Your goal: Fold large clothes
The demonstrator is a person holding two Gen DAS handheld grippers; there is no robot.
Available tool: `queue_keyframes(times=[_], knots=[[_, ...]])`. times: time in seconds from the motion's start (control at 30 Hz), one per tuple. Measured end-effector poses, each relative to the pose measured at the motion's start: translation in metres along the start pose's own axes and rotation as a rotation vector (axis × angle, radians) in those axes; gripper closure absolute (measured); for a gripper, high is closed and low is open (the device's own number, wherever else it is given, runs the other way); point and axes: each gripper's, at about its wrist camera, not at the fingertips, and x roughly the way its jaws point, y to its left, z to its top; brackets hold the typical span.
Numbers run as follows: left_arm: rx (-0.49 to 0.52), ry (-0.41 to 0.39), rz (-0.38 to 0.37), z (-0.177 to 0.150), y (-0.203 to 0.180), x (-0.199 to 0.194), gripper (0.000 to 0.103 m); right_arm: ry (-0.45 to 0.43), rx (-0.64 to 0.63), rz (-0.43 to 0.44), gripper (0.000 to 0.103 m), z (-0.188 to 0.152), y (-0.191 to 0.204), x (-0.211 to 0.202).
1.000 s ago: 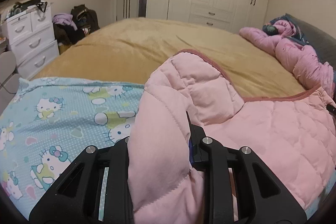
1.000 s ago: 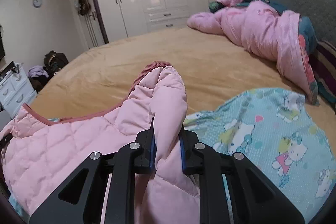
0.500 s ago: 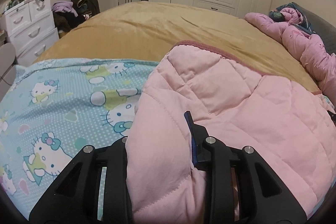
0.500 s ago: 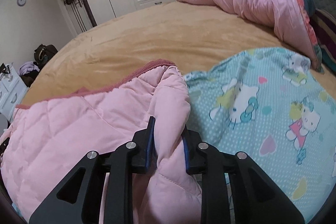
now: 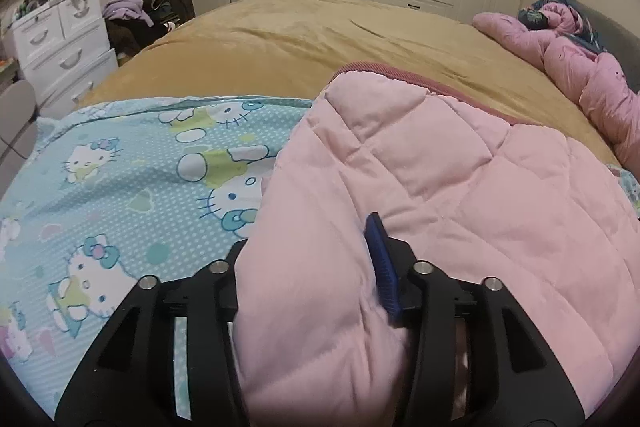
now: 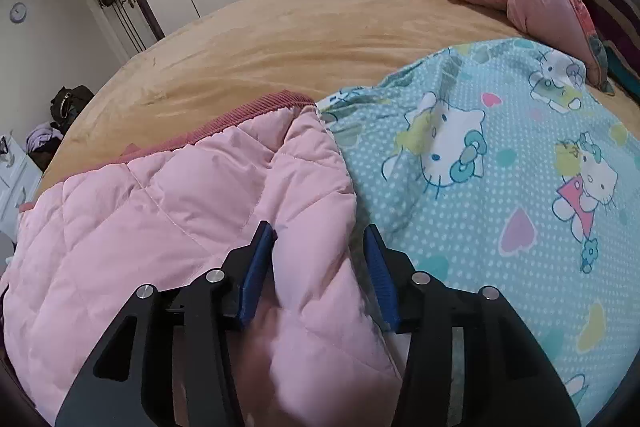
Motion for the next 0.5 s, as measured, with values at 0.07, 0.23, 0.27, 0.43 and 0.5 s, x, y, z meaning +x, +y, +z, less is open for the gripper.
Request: queue_keyframes(times=[0.07,0.23,0.27,0.43,0.5], knots=[[0.000,0.006,0.011,-0.001,0.000,-0.007,0.051,-0.001,0.019,-0.013,0.042,-0.001,-0.004,-0.010],[0.015,-0.021,0.043,-0.006,-0.008,-0.033,0.024,-0.079,-0.024,-0.013,0.020,-0.011,-0.004,-0.058],[0.023,-0.030,0.045,-0.007,-0.011,-0.040,0.021,-0.093,-0.044,-0.006,0.016,-0.014,-0.002,-0.068],[0.056,-0.071,0.039,-0.007,-0.025,-0.073,0.010,-0.127,-0.100,0.071,0.013,-0.024,0.007,-0.109],[0.066,-0.086,0.033,-0.008,-0.031,-0.086,0.009,-0.129,-0.112,0.112,0.013,-0.030,0.011,-0.124]])
